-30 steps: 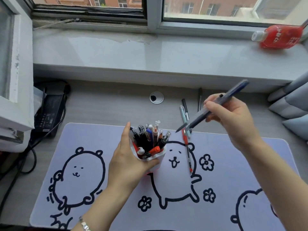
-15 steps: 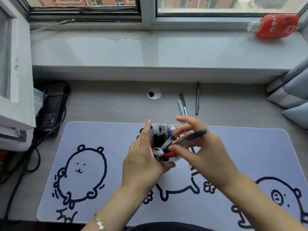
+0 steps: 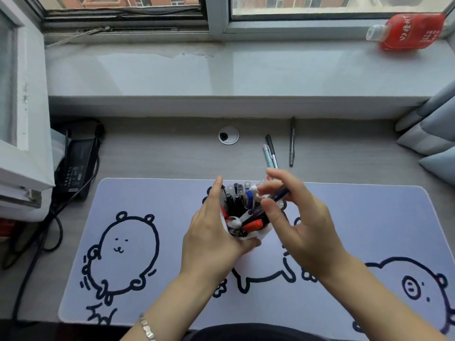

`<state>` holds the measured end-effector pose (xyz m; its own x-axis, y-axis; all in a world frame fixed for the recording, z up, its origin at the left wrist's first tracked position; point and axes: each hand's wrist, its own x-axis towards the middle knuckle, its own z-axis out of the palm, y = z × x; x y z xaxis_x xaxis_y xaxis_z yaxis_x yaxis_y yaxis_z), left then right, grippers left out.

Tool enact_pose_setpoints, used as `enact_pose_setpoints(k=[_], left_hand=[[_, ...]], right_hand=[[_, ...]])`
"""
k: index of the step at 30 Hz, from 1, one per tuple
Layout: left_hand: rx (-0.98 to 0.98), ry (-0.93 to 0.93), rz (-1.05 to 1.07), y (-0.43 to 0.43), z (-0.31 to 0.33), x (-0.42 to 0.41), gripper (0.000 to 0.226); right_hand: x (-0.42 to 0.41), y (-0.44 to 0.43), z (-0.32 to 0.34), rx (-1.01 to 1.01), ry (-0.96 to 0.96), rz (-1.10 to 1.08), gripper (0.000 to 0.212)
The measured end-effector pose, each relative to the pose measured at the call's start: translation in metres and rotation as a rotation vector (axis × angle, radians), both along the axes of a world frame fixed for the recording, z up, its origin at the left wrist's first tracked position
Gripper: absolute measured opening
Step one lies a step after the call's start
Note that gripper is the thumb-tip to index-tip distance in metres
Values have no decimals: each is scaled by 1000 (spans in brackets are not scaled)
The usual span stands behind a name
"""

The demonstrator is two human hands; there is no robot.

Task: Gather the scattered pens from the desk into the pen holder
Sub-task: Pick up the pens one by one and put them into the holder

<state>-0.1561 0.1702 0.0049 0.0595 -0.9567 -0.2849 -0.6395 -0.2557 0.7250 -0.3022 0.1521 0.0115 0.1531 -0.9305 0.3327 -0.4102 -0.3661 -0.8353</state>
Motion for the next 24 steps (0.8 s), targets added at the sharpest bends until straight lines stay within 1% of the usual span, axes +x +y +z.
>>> enact_pose_setpoints(k=[3, 7, 10, 13, 14, 16, 17, 18, 21, 23, 24], left_hand=[[-14, -24, -23, 0, -1, -1, 113], [-49, -44, -86, 2, 3, -4, 108], [-47, 2, -59, 2, 5, -5, 112], [-48, -18, -81, 1, 5, -4, 118], [-47, -25, -92, 0, 4, -3, 118], [-28, -27, -94, 0, 2, -2, 119], [-15, -19, -90, -1, 1, -1, 120], [-3, -9, -82, -1, 0, 0, 120], [-20, 20, -49, -2, -3, 3, 116], [-61, -4, -88, 0, -3, 2, 110], [-82, -32, -116, 1, -2, 0, 107]], right_hand=[[8, 6, -11, -58, 34, 2, 44], [11, 6, -25, -162, 100, -14, 39], [10, 0, -22, -200, 40, -80, 38], [7, -9, -10, -258, 47, -138, 36], [5, -12, -7, -251, 37, -116, 36], [4, -15, -1, -172, 6, -24, 34], [5, -13, 0, -138, 24, 21, 32], [5, -9, 0, -120, 79, 45, 33], [9, 7, -14, -126, 352, 61, 45], [10, 13, -22, -89, 465, 58, 52], [12, 12, -22, -56, 499, 46, 58]])
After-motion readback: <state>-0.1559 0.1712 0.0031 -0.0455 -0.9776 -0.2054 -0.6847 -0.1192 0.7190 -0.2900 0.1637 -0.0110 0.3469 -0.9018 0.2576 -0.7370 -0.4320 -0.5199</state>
